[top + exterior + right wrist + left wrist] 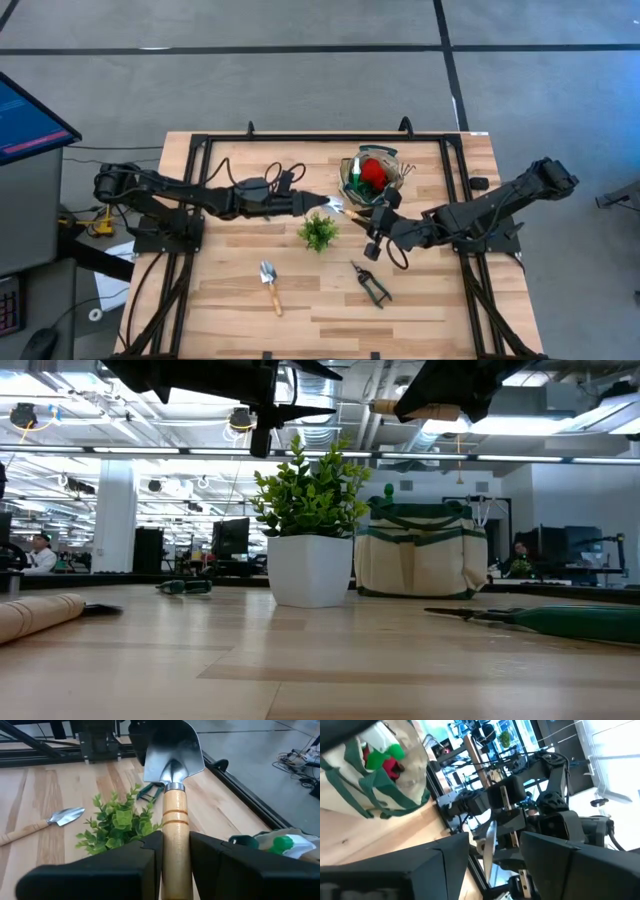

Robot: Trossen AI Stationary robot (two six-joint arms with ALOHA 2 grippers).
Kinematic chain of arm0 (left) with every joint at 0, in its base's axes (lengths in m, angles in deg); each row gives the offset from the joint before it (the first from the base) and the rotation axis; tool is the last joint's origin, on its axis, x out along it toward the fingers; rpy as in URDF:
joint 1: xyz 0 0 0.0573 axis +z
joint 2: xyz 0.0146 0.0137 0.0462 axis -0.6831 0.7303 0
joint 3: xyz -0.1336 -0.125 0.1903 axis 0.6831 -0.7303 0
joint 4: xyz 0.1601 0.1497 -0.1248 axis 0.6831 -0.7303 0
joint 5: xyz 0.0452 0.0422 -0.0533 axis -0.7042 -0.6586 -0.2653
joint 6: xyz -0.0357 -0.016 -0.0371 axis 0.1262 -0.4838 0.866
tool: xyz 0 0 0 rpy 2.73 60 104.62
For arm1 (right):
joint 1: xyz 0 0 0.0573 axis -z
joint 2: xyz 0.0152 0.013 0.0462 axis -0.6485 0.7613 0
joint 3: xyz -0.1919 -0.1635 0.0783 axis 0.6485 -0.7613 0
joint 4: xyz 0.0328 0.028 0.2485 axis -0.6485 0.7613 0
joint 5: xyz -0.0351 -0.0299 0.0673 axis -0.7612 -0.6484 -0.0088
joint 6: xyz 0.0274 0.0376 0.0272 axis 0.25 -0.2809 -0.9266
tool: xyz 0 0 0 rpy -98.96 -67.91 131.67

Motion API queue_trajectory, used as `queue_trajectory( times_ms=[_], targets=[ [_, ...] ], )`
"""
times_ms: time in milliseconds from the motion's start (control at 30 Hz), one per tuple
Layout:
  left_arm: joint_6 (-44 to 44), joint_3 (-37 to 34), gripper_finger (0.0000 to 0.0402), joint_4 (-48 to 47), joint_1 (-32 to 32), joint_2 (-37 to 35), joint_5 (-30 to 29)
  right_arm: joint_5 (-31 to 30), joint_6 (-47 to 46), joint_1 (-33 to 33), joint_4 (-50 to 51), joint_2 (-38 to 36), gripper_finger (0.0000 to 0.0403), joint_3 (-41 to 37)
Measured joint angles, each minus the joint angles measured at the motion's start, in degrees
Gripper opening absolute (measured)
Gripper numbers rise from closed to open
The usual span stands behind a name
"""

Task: Pick & Place Garden tools in Gardening bag
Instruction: Put the top brown trowel into the brown gardening bag

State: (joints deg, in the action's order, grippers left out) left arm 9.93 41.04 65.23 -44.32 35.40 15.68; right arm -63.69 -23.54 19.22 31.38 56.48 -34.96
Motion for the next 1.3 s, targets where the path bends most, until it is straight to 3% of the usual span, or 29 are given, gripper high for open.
queue_trajectory(
  times_ms=[1300],
  targets=[
    [-2.1, 0.0, 0.0077, 0.8, -0.3, -0.1, -0.8, 2.6, 1.5, 2.4, -8.3, 4.3, 0.006, 0.1]
  ],
)
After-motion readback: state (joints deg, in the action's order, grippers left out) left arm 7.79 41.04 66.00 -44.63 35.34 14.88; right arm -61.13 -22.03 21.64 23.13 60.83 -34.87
